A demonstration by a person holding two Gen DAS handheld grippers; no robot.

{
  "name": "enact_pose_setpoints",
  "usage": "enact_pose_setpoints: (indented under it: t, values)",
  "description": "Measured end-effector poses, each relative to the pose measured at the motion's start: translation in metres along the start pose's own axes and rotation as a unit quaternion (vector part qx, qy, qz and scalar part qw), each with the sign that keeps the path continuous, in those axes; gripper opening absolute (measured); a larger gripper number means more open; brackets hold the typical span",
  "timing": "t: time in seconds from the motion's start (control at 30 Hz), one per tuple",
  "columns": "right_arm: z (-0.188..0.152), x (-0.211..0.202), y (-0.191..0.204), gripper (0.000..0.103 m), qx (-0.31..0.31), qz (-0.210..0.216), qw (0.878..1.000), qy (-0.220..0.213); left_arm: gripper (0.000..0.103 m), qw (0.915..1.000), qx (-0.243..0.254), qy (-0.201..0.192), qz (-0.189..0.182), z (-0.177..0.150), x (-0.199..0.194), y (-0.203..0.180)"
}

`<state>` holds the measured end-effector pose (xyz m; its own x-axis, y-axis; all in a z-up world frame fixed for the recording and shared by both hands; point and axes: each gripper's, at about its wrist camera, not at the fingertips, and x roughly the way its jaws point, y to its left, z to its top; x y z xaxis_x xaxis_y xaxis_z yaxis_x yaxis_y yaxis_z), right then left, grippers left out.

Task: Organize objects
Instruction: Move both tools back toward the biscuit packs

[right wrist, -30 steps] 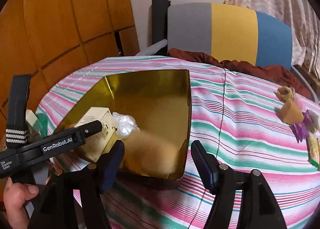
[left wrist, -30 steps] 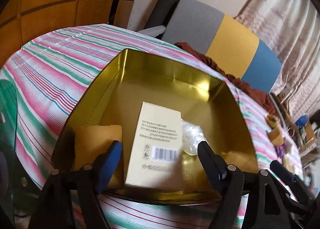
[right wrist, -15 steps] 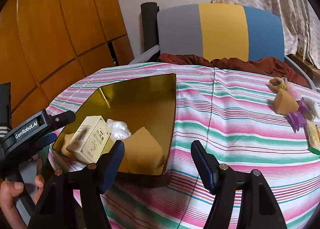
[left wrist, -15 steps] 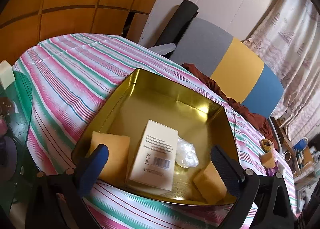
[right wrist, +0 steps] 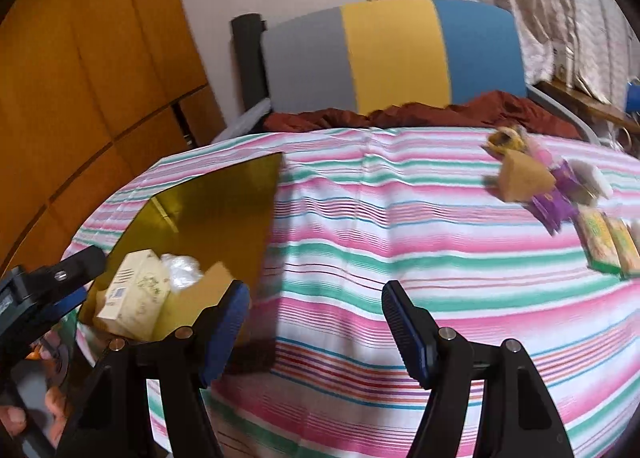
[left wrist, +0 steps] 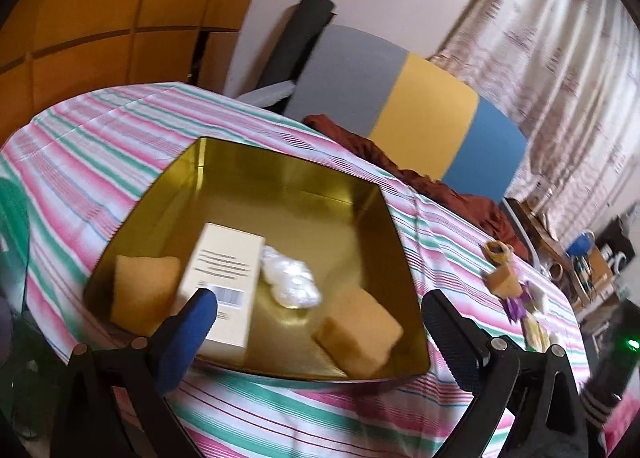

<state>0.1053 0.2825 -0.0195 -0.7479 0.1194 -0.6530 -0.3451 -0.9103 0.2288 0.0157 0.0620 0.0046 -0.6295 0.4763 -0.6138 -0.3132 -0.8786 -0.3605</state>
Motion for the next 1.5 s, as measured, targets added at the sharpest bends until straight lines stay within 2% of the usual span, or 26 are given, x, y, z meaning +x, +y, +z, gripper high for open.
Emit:
enact_pose_setpoints:
  t: [0.3,0.6,0.8,0.93,1.1,1.23,1.3,1.37,1.5]
  values:
    - [-0.01,-0.012,-0.069,0.07,0.041,-0.06,0.997,0.004,0.103,0.9981,0.046,0.027,-0.031,-0.014,0.006,-0.046]
    - [-0.02,-0.029,-0.153,0.07,0.069,-0.132,0.989,0.008,0.103,0.9894,0.111,0.066,-0.066,-0.04,0.018,-0.103]
    - [-0.001,-0.049,-0.227,0.07,0.104,-0.2,0.974,-0.022,0.103,0.9815,0.145,0.09,-0.088,-0.059,0.026,-0.136]
    - [0.018,-0.049,-0.269,0.07,0.105,-0.23,0.967,-0.035,0.103,0.977,0.156,0.108,-0.097,-0.07,0.031,-0.148]
    - [0.029,-0.031,-0.308,0.07,0.101,-0.239,0.966,-0.015,0.103,0.9724,0.166,0.13,-0.1,-0.082,0.04,-0.158]
    - [0.031,-0.011,-0.333,0.068,0.098,-0.243,0.965,0.02,0.103,0.9693,0.176,0.14,-0.1,-0.09,0.042,-0.165]
    - [0.03,-0.005,-0.34,0.066,0.104,-0.238,0.965,0.029,0.103,0.968,0.18,0.144,-0.1,-0.093,0.044,-0.167]
    - [0.029,0.0,-0.344,0.064,0.114,-0.213,0.97,0.036,0.103,0.9664,0.186,0.148,-0.099,-0.096,0.046,-0.171]
    - [0.025,0.004,-0.345,0.058,0.112,-0.218,0.969,0.046,0.103,0.9636,0.195,0.153,-0.099,-0.099,0.051,-0.181]
